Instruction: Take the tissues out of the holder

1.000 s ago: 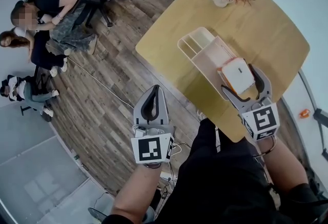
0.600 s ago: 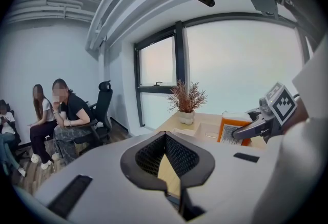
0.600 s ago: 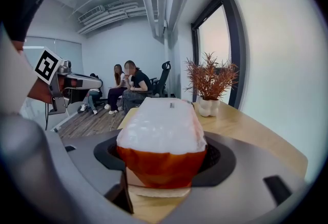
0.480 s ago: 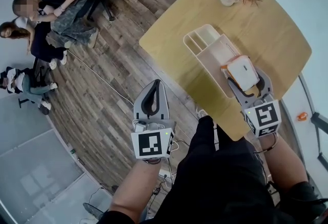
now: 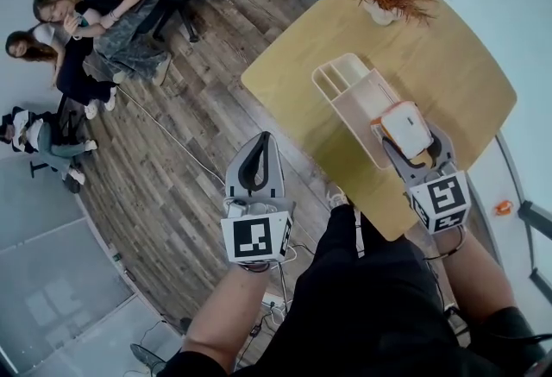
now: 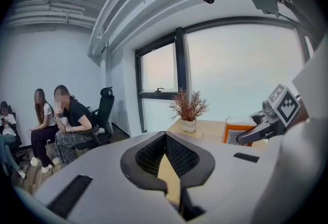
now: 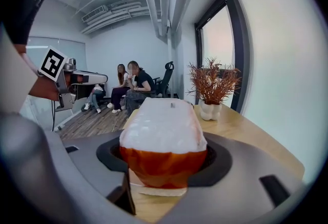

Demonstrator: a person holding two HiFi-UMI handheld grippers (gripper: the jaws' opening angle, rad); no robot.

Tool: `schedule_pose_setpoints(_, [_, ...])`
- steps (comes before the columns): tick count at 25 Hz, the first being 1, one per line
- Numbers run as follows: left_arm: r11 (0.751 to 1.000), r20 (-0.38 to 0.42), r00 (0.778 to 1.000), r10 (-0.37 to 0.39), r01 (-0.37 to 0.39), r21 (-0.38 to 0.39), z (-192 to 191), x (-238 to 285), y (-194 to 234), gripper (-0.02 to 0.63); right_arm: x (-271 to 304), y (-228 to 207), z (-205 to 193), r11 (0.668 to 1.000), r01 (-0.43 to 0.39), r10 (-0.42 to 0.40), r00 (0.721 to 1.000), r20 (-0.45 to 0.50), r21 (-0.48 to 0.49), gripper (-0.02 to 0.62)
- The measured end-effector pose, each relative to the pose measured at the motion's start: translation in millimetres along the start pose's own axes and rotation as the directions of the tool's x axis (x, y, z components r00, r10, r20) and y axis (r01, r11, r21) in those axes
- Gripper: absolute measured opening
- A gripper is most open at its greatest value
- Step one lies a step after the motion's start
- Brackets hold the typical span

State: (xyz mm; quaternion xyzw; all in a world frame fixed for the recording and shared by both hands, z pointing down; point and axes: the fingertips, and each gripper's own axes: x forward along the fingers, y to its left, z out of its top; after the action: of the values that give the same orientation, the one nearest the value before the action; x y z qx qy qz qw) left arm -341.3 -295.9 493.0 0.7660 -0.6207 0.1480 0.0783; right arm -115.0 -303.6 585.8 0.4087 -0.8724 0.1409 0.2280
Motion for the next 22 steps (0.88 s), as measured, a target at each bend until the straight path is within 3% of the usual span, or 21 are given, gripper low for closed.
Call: schedule_pose_setpoints(22, [0.997, 0.144, 0.988, 0.064, -0.069, 0.033, 79.5, -46.8, 6.3, 0.005, -54.2, 6.4, 79.3, 0.998, -0.036, 0.041, 0.995, 0.096, -0.048, 0.287])
